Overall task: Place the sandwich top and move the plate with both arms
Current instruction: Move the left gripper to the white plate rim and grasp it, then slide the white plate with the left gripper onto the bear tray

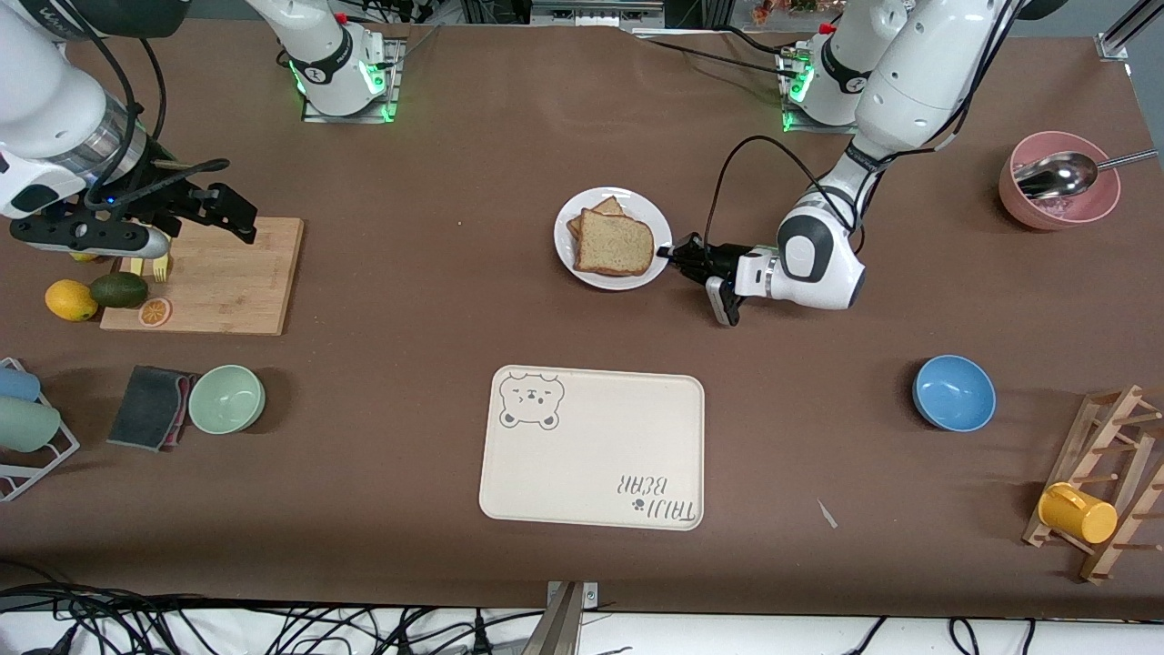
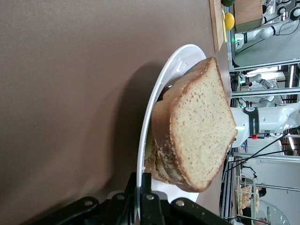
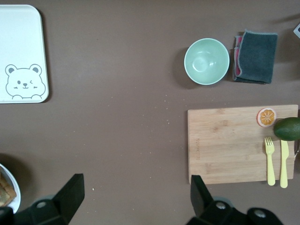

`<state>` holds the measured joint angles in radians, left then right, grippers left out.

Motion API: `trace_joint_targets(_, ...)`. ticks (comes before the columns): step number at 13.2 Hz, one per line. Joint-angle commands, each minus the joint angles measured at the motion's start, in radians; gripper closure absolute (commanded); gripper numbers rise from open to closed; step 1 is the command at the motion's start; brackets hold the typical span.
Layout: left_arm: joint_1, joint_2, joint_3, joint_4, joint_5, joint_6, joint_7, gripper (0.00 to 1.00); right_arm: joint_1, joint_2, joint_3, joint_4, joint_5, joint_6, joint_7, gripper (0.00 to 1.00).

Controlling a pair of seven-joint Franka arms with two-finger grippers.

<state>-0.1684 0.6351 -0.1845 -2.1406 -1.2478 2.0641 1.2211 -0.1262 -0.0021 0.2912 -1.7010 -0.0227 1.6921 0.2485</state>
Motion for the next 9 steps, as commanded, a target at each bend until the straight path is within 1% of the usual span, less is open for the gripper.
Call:
trace_joint_targets(1, 0.0, -0.017, 0.0, 0.005, -0.027, 0.025, -0.038, 1.0, -0.006, -0.004, 0.0, 0.003, -0.014, 0.004, 0.012, 0.0)
trace_joint_targets(4, -0.002, -0.035, 0.002, 0.046, -0.01, 0.012, -0.17, 1.0, -0.009, 0.001, -0.001, -0.005, -0.003, 0.011, -0.001, 0.0)
trace_joint_targets(6, -0.002, -0.035, 0.002, 0.102, 0.02, 0.004, -0.271, 1.0, -0.009, 0.013, -0.006, -0.005, 0.0, 0.008, -0.003, 0.0)
trace_joint_targets(9, -0.005, -0.031, 0.002, 0.213, 0.027, -0.021, -0.426, 1.0, -0.009, 0.013, -0.009, -0.006, 0.006, -0.008, -0.008, 0.0)
